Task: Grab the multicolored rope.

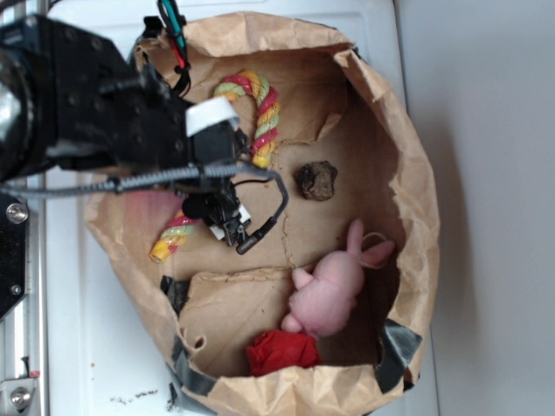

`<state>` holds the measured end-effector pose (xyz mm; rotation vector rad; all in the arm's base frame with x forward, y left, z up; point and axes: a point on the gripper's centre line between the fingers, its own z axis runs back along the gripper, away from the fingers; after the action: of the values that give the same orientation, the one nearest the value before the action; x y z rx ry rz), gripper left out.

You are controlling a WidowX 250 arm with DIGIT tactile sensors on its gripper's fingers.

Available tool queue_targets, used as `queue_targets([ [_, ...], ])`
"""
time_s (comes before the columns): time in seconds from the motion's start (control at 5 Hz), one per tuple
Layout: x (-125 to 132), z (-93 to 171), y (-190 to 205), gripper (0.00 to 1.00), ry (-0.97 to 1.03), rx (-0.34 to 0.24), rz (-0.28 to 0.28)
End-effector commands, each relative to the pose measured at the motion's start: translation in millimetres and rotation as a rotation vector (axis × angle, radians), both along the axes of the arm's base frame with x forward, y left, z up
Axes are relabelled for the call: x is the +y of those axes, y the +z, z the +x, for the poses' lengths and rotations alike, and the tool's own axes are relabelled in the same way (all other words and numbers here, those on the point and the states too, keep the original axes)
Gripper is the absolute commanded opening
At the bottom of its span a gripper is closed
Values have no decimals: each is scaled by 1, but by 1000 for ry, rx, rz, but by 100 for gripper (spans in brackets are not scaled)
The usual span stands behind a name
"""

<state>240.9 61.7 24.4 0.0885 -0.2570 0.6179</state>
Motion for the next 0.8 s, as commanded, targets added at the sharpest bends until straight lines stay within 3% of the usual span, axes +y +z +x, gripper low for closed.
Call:
queue_targets([
  [0.0,-7,6,0,0,19,-29,46],
  [0.6,-7,11,-1,0,1,-75,46],
])
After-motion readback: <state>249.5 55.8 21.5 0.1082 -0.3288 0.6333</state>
